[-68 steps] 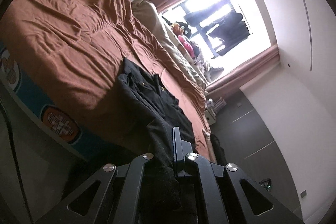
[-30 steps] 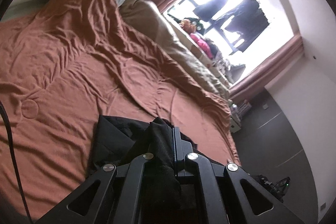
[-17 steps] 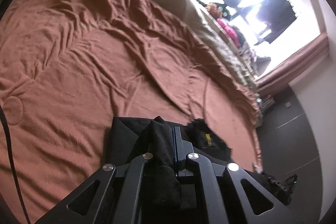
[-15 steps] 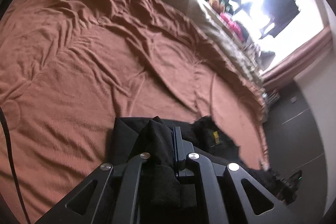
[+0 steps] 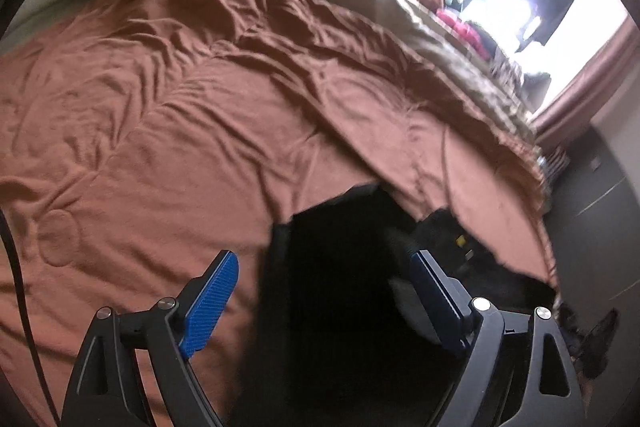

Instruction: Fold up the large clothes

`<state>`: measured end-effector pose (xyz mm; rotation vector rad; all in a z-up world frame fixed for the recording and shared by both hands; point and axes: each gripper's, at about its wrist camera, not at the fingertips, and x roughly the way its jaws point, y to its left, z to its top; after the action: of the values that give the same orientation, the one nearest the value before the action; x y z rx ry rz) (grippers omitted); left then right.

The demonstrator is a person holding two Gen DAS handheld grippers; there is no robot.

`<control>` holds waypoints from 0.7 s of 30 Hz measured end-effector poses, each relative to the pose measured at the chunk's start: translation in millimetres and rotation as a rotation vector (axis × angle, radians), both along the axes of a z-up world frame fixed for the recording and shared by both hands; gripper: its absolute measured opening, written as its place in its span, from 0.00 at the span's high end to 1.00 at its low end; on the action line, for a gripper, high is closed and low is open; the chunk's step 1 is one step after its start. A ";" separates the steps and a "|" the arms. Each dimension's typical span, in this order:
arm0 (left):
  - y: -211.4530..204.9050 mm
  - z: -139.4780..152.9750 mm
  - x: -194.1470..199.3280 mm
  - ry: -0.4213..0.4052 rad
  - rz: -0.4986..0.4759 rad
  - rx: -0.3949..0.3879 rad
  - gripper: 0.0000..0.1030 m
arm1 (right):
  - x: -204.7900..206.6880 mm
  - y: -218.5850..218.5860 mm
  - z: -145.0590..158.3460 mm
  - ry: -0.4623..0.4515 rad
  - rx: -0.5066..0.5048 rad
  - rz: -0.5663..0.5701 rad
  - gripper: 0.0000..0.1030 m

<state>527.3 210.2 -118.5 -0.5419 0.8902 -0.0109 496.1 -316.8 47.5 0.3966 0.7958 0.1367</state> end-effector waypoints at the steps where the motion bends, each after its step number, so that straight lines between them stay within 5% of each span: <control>1: 0.2 -3.0 -1.4 0.010 -0.007 0.027 0.15 | 1.1 3.0 -0.2 0.012 -0.036 -0.002 0.11; 12: -21.5 -48.6 19.4 0.177 -0.188 0.227 0.17 | 33.6 48.3 -6.3 0.147 -0.286 0.117 0.12; 16: -27.9 -65.4 50.3 0.223 -0.194 0.214 0.21 | 68.7 65.9 -14.2 0.188 -0.331 0.139 0.11; 21: -30.0 -66.9 82.3 0.192 -0.213 0.173 0.38 | 110.8 70.5 -7.2 0.141 -0.276 0.131 0.14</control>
<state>609.7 180.2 -185.4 -0.2877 1.1222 -0.0752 606.9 -246.4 40.2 0.0938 0.9661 0.1194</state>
